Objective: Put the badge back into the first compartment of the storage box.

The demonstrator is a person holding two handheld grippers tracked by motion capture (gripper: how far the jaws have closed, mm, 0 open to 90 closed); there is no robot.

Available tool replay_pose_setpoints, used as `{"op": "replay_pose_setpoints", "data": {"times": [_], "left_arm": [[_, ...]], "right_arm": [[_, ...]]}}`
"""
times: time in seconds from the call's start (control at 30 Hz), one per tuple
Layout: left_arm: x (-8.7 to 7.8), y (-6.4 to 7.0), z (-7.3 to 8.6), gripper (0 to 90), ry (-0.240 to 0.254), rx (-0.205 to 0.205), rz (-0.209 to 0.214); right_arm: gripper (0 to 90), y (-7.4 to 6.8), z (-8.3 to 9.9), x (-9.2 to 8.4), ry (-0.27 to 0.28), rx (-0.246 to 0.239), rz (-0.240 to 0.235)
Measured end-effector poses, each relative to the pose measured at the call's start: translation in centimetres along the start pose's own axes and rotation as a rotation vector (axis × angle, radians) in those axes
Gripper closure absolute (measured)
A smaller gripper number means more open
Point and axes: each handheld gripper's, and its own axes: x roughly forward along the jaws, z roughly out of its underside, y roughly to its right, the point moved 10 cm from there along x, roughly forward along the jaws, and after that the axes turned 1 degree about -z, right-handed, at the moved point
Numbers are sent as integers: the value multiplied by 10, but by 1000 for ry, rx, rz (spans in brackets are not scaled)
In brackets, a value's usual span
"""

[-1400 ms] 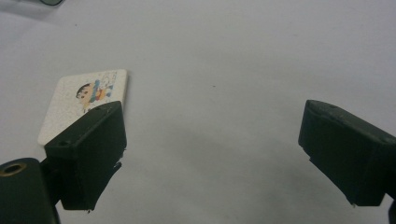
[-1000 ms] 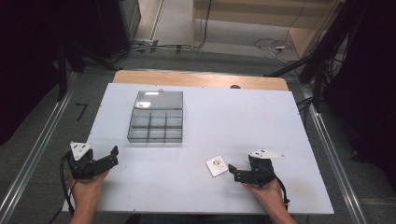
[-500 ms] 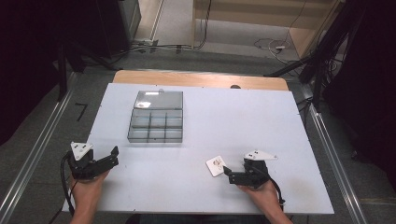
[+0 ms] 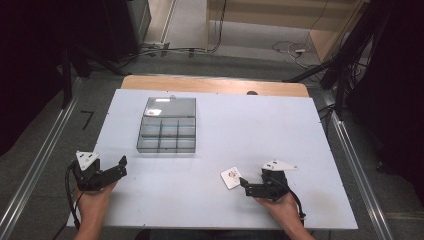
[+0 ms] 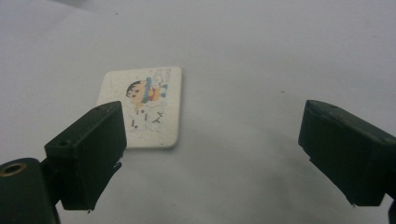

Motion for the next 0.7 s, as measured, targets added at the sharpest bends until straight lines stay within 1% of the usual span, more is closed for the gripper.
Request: {"op": "replay_pose_setpoints", "data": {"times": [0.1, 0.13, 0.27, 0.3, 0.33, 0.37, 0.4, 0.43, 0.47, 0.57, 0.7], "left_arm": [[0, 1, 0, 53, 1, 1, 3], [0, 1, 0, 53, 3, 1, 4], [-1, 1, 0, 53, 3, 1, 1], [-2, 1, 0, 53, 2, 2, 2], [-2, 1, 0, 53, 6, -2, 3], [-3, 1, 0, 53, 8, -4, 3], [-3, 0, 0, 53, 8, -5, 3], [-3, 0, 0, 53, 7, -5, 3], [-3, 0, 0, 53, 5, -5, 3], [-2, 0, 0, 53, 4, -5, 5], [-2, 0, 0, 53, 4, -3, 6]], "right_arm": [[66, -4, -1, 2, 3, -8, -4], [66, -8, 0, 4, -1, -13, -5], [66, -16, 0, 10, -10, -29, -14], [66, -16, 0, 10, -10, -29, -14], [66, -22, 0, 13, -12, -40, -17], [66, -22, 0, 13, -12, -40, -17], [66, -25, 0, 15, -16, -42, -19], [66, -25, 0, 15, -16, -42, -19], [66, -26, 0, 16, -17, -52, -18], [66, -26, 1, 18, -23, -48, -17], [66, -28, 1, 19, -26, -54, -18]]}}
